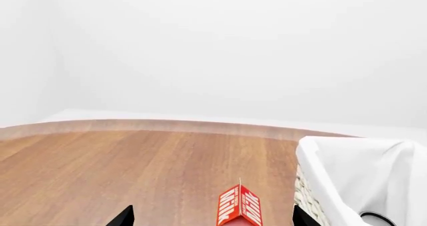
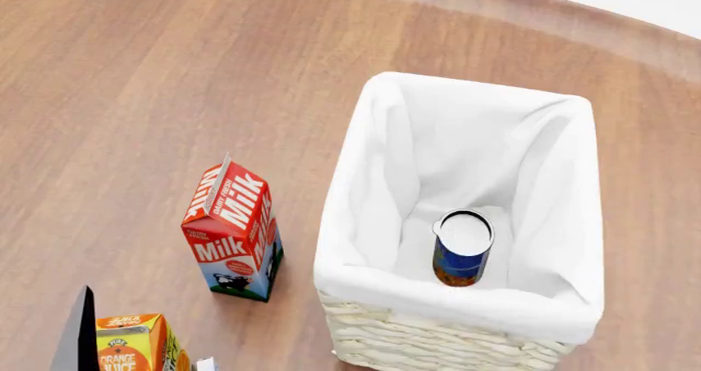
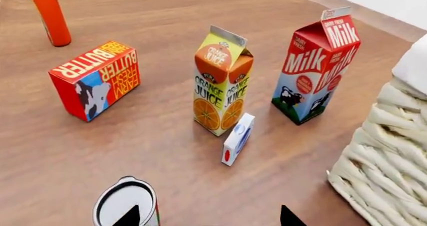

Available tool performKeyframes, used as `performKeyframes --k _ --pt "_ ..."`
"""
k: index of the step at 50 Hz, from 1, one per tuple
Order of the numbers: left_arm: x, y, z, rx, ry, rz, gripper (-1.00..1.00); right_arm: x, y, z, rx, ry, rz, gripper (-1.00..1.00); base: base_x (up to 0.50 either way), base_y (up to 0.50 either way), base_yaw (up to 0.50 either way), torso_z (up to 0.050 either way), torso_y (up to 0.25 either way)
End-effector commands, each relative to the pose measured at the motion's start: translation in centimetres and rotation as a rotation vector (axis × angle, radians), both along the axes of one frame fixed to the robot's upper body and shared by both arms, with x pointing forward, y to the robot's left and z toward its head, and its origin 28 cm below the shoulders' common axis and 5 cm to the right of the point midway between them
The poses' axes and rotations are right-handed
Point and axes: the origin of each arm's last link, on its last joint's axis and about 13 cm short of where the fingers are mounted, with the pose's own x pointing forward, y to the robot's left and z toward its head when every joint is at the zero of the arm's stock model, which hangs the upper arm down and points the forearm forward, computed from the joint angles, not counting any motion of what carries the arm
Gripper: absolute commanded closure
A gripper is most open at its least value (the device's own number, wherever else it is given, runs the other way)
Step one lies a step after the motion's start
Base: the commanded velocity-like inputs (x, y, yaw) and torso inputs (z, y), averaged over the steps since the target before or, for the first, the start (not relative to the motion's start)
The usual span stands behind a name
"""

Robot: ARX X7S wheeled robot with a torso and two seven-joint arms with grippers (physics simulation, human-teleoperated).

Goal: Pick up the alphabet soup and the tomato sauce, and put them in the basket.

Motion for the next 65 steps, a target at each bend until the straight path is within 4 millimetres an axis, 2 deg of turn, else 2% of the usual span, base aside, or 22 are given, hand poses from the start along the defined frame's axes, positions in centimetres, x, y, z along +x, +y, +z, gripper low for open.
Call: performKeyframes --k 1,22,47,65 --pt "0.6 0.1 0.2 -0.044 -0.047 -0.017 -1.00 0.5 2.0 0.3 -0.022 -0.048 0.034 -1.00 0.00 0.00 0.00 0.000 0.000" --pt "0.6 -0.1 0.2 -0.041 -0.046 -0.023 -1.00 -1.6 3.8 1.9 -0.022 -0.081 0.162 -1.00 0.00 0.00 0.00 0.000 0.000" --pt "0.5 -0.1 0.3 -0.038 -0.052 -0.025 -1.00 -2.3 5.2 0.3 -0.054 -0.057 0.202 -1.00 0.00 0.00 0.00 0.000 0.000" --pt "0.5 -0.1 0.2 -0.035 -0.050 -0.026 -1.00 -1.8 5.6 -0.7 -0.061 -0.037 0.211 -1.00 0.00 0.00 0.00 0.000 0.000"
